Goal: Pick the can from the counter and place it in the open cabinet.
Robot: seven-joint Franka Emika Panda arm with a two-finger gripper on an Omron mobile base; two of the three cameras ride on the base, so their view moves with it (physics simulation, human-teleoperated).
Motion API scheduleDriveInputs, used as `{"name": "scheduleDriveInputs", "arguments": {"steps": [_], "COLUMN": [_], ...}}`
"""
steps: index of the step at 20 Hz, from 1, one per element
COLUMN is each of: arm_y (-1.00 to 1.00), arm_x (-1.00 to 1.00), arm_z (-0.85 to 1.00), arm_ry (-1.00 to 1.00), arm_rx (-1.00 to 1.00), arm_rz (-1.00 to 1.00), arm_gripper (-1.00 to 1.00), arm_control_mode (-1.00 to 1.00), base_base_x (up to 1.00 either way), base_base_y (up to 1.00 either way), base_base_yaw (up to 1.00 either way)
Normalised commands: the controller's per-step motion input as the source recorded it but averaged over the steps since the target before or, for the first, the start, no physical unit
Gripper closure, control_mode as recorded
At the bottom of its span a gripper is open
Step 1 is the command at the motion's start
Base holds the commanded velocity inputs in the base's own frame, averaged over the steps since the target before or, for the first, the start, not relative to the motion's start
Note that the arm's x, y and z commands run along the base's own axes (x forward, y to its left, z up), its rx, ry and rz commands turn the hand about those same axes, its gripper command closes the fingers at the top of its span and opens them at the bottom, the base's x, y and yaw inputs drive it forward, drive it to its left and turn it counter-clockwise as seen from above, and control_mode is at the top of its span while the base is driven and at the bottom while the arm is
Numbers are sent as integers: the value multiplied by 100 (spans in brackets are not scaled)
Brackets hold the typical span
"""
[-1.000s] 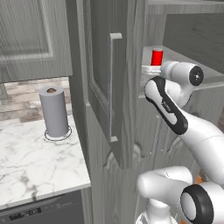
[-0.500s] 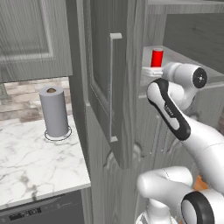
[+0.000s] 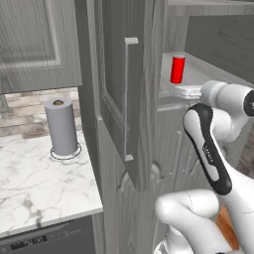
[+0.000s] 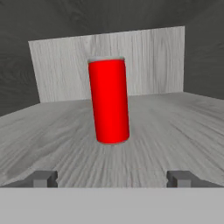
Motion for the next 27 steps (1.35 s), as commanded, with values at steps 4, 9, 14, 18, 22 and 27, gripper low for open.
{"name": "scheduleDriveInputs", "arguments": {"steps": [4,9,14,18,22,27], "arm_y": [-13,-5,-16,-20,-26,-21], "arm_x": [-91,-99,-100,-100,-97,-93], "arm_z": [0,1,7,4,1,0], "arm_ry": [0,0,0,0,0,0], "arm_rx": [0,0,0,0,0,0], "arm_rz": [0,0,0,0,0,0], "arm_gripper": [-100,-100,-100,-100,-100,-100], "arm_control_mode": [-100,-100,-100,-100,-100,-100], "base_base_x": [0,0,0,0,0,0], "base_base_y": [0,0,0,0,0,0], "base_base_yaw": [0,0,0,0,0,0]}}
